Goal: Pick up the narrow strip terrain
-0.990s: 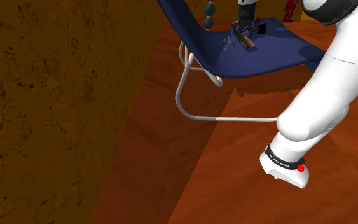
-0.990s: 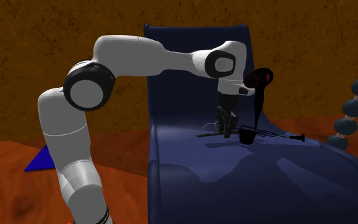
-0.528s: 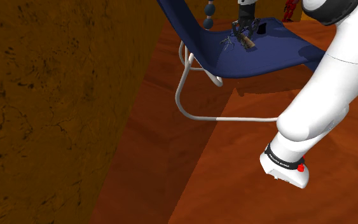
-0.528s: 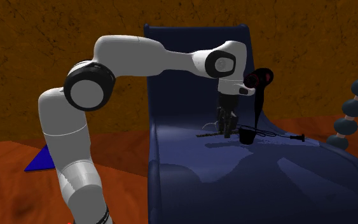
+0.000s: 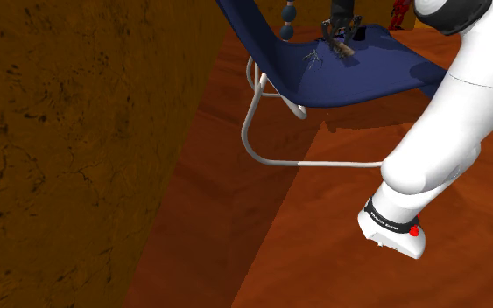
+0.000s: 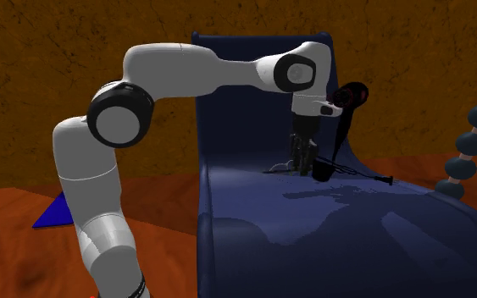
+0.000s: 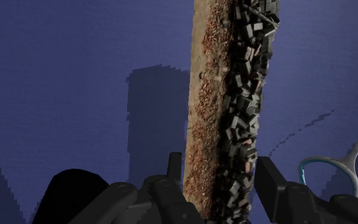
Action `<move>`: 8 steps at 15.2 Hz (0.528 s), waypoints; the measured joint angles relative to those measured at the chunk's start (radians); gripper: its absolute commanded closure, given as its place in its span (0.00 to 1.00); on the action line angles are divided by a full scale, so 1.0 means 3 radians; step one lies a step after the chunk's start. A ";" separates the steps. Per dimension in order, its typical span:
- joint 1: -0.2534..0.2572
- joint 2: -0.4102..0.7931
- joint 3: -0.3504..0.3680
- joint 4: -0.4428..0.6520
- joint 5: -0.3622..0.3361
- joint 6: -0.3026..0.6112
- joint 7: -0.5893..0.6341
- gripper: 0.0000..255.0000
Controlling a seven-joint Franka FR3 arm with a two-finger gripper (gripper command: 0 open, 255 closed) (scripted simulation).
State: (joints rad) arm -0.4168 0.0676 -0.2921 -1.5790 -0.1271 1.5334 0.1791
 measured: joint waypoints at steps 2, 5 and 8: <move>0.0001 0.0019 0.0001 0.0115 0.0005 -0.0097 -0.0011 1.00; -0.0005 0.0062 -0.0003 0.0304 0.0015 -0.0241 -0.0039 1.00; -0.0007 0.0108 -0.0004 0.0504 0.0026 -0.0395 -0.0057 1.00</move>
State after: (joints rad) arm -0.4190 0.1000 -0.2932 -1.4277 -0.1192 1.4149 0.1618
